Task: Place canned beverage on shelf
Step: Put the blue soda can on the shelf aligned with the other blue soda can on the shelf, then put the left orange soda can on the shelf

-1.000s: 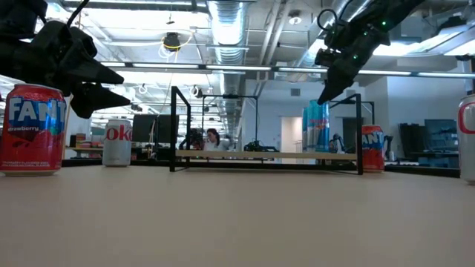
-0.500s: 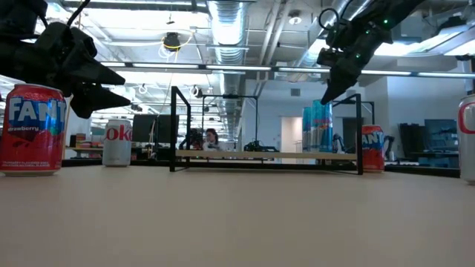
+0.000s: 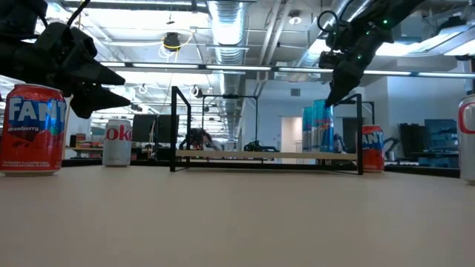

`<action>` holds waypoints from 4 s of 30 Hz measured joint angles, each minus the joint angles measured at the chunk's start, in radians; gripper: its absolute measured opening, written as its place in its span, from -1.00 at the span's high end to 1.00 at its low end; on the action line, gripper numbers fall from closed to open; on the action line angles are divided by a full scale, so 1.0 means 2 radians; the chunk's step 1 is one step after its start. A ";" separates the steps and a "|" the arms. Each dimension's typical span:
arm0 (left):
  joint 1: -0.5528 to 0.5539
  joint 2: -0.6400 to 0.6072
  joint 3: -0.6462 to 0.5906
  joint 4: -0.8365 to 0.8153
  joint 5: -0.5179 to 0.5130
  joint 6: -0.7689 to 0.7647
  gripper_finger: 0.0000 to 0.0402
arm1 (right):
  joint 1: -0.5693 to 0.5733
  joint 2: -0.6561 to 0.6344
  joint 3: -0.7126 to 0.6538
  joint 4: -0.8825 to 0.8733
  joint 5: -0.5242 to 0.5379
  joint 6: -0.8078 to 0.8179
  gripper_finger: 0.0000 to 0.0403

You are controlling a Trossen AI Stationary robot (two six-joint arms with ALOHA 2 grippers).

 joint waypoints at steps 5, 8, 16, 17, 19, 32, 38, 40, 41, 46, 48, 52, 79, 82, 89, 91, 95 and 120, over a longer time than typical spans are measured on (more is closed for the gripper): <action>0.000 0.000 0.000 0.000 0.000 0.000 -0.47 | 0.000 0.001 0.009 -0.003 0.013 0.004 -0.79; 0.000 0.000 0.000 0.000 0.000 0.000 -0.47 | 0.005 0.001 0.035 -0.017 0.015 0.021 -0.77; 0.000 0.000 0.000 0.000 0.000 0.000 -0.47 | 0.048 0.000 0.155 -0.082 0.015 0.060 -0.77; 0.000 0.000 0.000 0.000 0.000 0.000 -0.47 | 0.056 0.000 0.172 -0.089 0.014 0.071 -0.77; 0.000 0.000 0.000 0.000 0.003 0.000 -0.47 | 0.078 0.000 0.201 -0.103 0.012 0.092 -0.77; -0.037 0.000 0.044 -0.005 0.061 0.060 -0.47 | 0.383 0.006 0.216 -0.108 0.023 0.153 -0.77; -0.094 0.019 0.119 -0.059 0.028 0.100 -0.47 | 0.521 0.005 0.151 -0.007 0.164 0.184 -0.77; -0.115 0.034 0.141 -0.092 0.003 0.099 -0.47 | 0.555 0.006 0.121 0.035 0.208 0.180 -0.77; -0.126 0.045 0.152 -0.108 -0.010 0.095 -0.47 | 0.567 0.006 0.104 0.059 0.223 0.177 -0.77; -0.177 0.112 0.203 -0.171 -0.046 0.055 -0.47 | 0.589 0.006 0.021 0.174 0.236 0.171 -0.77; -0.193 0.142 0.229 -0.208 -0.054 0.035 -0.47 | 0.586 0.006 -0.004 0.211 0.238 0.181 -0.77; -0.218 0.200 0.294 -0.321 -0.083 -0.007 -0.47 | 0.577 0.005 -0.046 0.257 0.236 0.202 -0.77; -0.224 0.284 0.357 -0.583 -0.077 -0.259 -0.47 | 0.537 0.005 -0.162 0.423 0.232 0.136 -0.77; -0.224 0.292 0.356 -0.581 -0.077 -0.271 -0.47 | 0.522 0.005 -0.162 0.424 0.232 0.141 -0.77; -0.224 0.308 0.320 -0.551 -0.039 -0.272 -0.47 | 0.501 0.005 -0.162 0.434 0.232 0.153 -0.77; -0.224 0.311 0.318 -0.553 -0.039 -0.278 -0.47 | 0.499 0.005 -0.162 0.433 0.232 0.160 -0.77; -0.224 0.309 0.320 -0.550 -0.036 -0.279 -0.46 | 0.499 0.005 -0.162 0.431 0.232 0.163 -0.77; -0.064 0.539 0.534 -0.295 0.063 0.126 -0.16 | 0.506 -0.039 -0.162 0.260 0.316 0.283 -0.77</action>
